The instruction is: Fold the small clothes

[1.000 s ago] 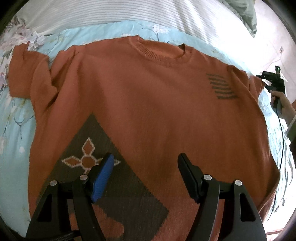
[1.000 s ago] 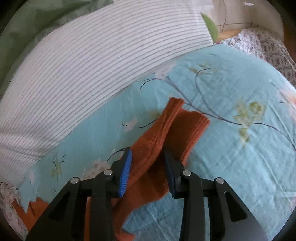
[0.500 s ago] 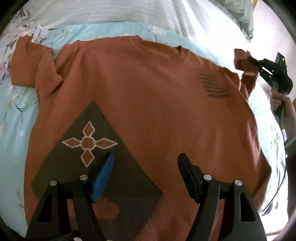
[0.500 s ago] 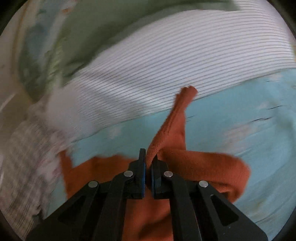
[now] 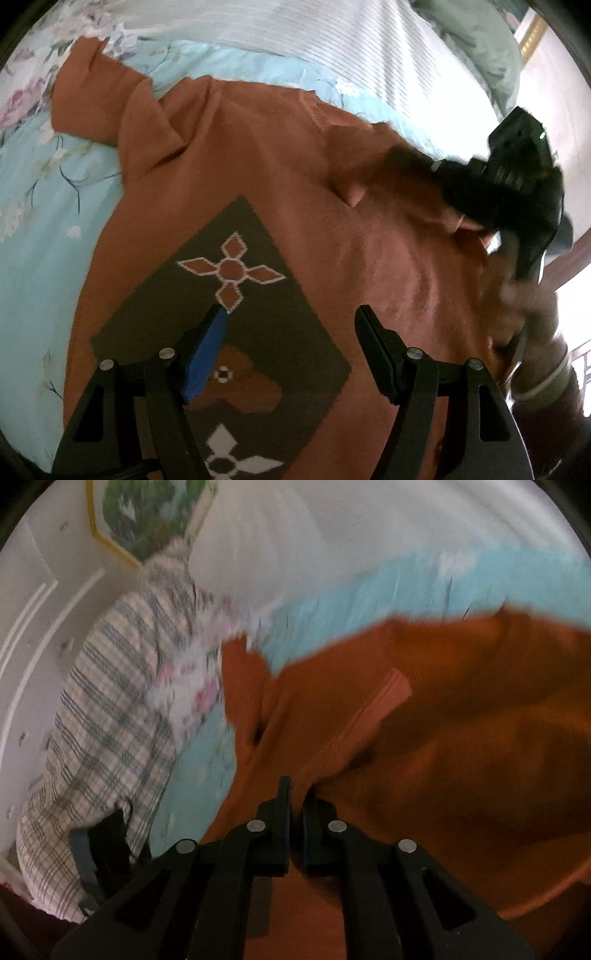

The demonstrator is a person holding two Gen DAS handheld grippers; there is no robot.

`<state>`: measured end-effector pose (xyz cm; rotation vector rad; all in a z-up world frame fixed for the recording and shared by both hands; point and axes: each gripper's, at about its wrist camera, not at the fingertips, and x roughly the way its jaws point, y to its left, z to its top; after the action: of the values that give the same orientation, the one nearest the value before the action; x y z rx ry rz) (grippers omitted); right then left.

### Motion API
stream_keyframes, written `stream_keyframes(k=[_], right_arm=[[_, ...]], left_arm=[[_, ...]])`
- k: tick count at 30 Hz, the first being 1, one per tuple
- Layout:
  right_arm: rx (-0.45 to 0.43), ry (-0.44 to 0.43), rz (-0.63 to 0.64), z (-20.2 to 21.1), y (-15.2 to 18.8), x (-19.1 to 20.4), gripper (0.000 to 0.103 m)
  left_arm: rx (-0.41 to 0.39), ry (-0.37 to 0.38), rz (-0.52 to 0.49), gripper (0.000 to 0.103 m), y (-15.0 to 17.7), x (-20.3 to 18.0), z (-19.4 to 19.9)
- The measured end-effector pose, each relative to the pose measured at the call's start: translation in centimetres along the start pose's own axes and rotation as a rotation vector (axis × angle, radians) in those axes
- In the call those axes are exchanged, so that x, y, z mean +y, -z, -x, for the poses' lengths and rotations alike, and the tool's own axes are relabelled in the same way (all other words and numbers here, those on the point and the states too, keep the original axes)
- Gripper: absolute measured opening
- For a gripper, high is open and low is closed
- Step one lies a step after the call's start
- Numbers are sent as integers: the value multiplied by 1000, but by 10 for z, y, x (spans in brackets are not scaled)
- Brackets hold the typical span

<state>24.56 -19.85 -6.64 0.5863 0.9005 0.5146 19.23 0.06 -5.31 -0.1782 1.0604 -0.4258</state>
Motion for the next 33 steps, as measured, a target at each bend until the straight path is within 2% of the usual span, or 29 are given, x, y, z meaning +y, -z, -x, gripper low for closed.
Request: stream_keyframes(k=[1, 3, 4, 5, 12, 15, 17, 19, 21, 22, 25, 29, 33], right_arm=[[23, -2, -10, -7, 5, 3, 11], [74, -7, -48, -19, 20, -1, 33], [78, -8, -55, -17, 22, -2, 58], [77, -6, -63, -12, 28, -4, 68], [-43, 56, -73, 60, 59, -13, 68], [-119, 115, -81, 91, 66, -16, 68], [-160, 141, -98, 107, 69, -19, 68], [-198, 146, -118, 123, 71, -23, 68], [-222, 168, -124, 138, 75, -24, 68], [-228, 174, -122, 140, 75, -23, 68], [-252, 175, -119, 155, 81, -24, 68], [-277, 178, -139, 160, 84, -26, 68], [-280, 180, -161, 160, 86, -24, 68]], left_arm=[[4, 8, 10, 72, -1, 5, 0], [12, 23, 25, 72, -3, 11, -3], [18, 35, 36, 72, -5, 14, -5], [20, 45, 44, 72, -8, 15, -7], [16, 139, 68, 73, -50, -1, -29], [13, 156, 36, 80, -77, -24, -43], [21, 126, 9, 80, -93, -40, -60], [24, 19, -36, 76, -105, -52, -77], [20, -98, -57, 53, -105, -50, -83], [19, -120, -51, 51, -100, -42, -82], [12, -141, -4, 53, -76, -9, -69], [-7, -40, 61, 53, -59, 18, -52], [-2, 6, 68, 71, -78, 16, -58]])
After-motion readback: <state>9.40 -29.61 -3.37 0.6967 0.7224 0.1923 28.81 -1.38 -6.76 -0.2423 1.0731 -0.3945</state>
